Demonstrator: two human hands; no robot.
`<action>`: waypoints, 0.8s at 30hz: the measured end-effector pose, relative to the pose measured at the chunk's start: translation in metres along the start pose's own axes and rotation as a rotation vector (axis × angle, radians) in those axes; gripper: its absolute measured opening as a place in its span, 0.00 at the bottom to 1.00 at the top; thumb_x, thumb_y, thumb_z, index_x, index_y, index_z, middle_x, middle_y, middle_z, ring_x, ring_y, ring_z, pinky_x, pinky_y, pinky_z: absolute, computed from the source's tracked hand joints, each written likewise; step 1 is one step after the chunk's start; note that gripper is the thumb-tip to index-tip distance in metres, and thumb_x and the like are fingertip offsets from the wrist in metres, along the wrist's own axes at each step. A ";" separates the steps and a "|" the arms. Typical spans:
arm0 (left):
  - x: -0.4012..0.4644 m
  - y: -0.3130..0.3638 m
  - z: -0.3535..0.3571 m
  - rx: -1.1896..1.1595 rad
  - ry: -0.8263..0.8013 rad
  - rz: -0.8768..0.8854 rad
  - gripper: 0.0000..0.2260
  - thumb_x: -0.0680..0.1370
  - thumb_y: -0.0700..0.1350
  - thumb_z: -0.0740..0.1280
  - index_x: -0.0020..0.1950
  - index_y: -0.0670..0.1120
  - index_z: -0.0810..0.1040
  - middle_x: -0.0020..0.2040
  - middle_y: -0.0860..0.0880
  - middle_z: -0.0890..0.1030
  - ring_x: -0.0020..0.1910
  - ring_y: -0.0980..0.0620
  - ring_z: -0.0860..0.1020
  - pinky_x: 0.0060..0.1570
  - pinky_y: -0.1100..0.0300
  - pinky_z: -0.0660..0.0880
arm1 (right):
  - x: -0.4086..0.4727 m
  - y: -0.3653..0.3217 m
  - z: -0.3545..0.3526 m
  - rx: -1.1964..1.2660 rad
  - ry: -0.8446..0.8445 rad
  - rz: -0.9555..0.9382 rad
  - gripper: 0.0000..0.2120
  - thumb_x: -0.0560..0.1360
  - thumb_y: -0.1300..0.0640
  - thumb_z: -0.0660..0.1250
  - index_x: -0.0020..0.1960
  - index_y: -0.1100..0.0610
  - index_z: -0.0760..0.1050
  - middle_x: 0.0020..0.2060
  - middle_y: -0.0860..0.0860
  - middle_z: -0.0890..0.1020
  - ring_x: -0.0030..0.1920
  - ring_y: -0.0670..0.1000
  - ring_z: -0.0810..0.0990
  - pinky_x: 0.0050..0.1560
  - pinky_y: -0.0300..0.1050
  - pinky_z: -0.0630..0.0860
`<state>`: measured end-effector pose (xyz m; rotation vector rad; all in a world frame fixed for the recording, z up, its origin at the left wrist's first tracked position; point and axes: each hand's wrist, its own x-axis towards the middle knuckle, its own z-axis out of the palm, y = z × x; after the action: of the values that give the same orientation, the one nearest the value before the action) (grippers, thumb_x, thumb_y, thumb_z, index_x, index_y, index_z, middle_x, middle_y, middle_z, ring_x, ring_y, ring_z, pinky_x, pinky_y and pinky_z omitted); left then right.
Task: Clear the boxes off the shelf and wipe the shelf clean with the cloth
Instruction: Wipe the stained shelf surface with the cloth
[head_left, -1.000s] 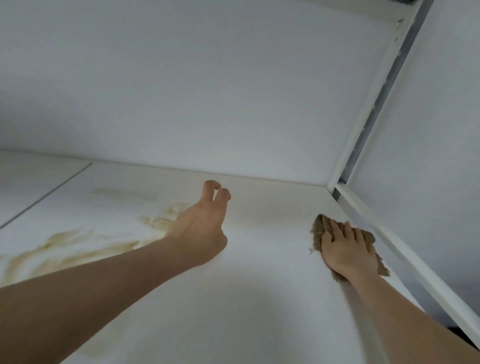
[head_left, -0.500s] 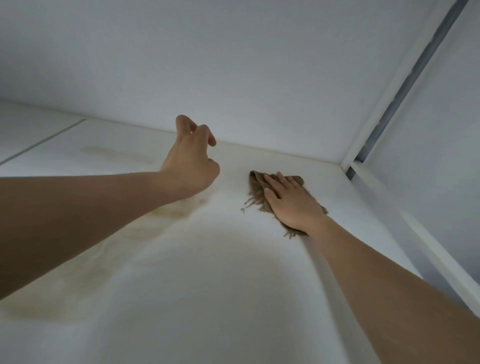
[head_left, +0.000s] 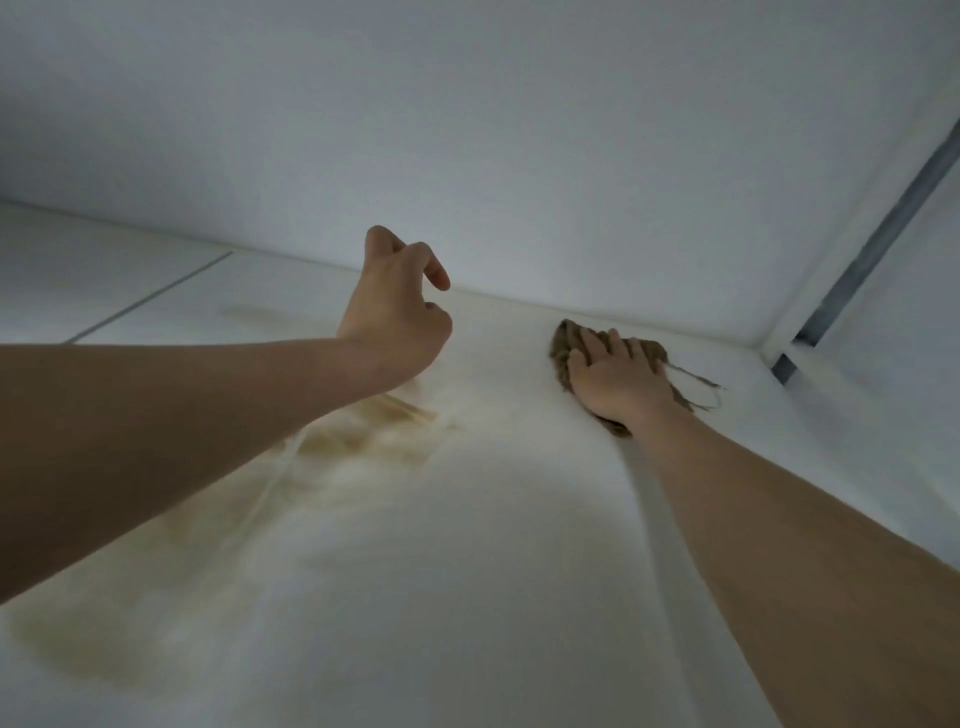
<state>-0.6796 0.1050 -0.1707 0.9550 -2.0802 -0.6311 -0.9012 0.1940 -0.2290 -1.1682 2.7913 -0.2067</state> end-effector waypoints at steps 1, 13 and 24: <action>0.000 0.000 0.002 -0.002 0.018 -0.014 0.14 0.71 0.31 0.58 0.51 0.44 0.75 0.56 0.50 0.63 0.48 0.45 0.77 0.47 0.49 0.79 | -0.001 -0.019 0.004 -0.010 0.002 -0.101 0.26 0.82 0.43 0.41 0.79 0.44 0.45 0.79 0.49 0.45 0.78 0.53 0.43 0.77 0.56 0.41; 0.014 0.019 0.034 -0.036 0.020 0.015 0.13 0.70 0.31 0.57 0.49 0.44 0.75 0.55 0.51 0.64 0.48 0.46 0.76 0.45 0.48 0.79 | 0.031 0.100 -0.019 0.050 0.083 0.066 0.25 0.81 0.44 0.43 0.78 0.46 0.53 0.75 0.58 0.57 0.75 0.60 0.55 0.75 0.59 0.52; 0.034 -0.014 0.010 0.013 0.031 -0.018 0.13 0.70 0.31 0.58 0.48 0.44 0.75 0.54 0.51 0.65 0.48 0.46 0.77 0.44 0.48 0.79 | 0.064 0.072 -0.019 -0.025 0.084 0.499 0.36 0.78 0.39 0.43 0.79 0.61 0.49 0.77 0.60 0.52 0.77 0.61 0.49 0.76 0.59 0.41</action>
<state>-0.6969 0.0713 -0.1717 0.9860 -2.0528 -0.6086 -0.9989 0.1994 -0.2253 -0.4422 3.0513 -0.1761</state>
